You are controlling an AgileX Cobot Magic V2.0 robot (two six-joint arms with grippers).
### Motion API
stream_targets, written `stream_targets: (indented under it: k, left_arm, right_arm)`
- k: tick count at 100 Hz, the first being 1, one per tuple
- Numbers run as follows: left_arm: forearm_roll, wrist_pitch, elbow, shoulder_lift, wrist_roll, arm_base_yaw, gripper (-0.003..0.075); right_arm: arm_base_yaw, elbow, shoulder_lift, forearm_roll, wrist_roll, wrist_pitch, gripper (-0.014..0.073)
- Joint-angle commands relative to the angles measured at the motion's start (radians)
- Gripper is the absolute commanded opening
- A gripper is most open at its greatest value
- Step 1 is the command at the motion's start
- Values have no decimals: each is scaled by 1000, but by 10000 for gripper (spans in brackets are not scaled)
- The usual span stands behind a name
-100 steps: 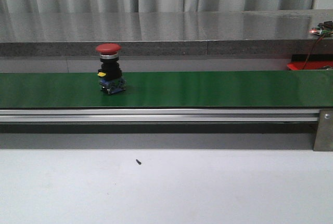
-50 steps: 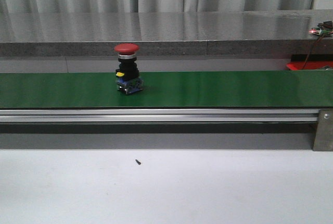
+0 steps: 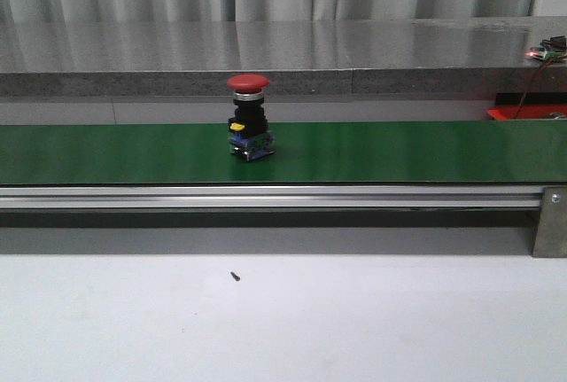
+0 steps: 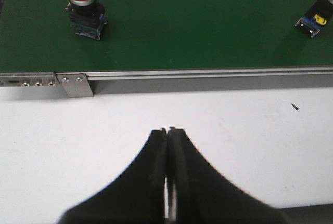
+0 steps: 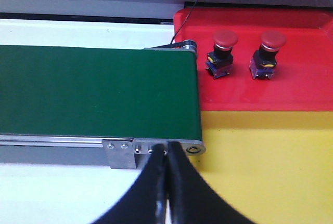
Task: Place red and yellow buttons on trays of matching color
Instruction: 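Move the right gripper down over the first red button at the belt's end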
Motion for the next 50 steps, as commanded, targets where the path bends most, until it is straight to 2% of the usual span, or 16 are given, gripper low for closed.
stream_targets:
  k: [1, 15, 27, 50]
  left_arm:
    - [-32, -40, 6, -59, -2, -8, -19]
    - [-32, -40, 37, -117, -2, -8, -19]
    - [-32, -27, 40, -125, -2, -8, -20]
    - [-32, -25, 40, -125, -2, -8, -20]
  right_arm:
    - [1, -27, -1, -3, -4, -73, -57]
    - [1, -27, -1, -3, -4, -72, -57]
    - [1, -47, 6, 8, -3, -13, -57]
    - [1, -214, 148, 1, -7, 123, -57]
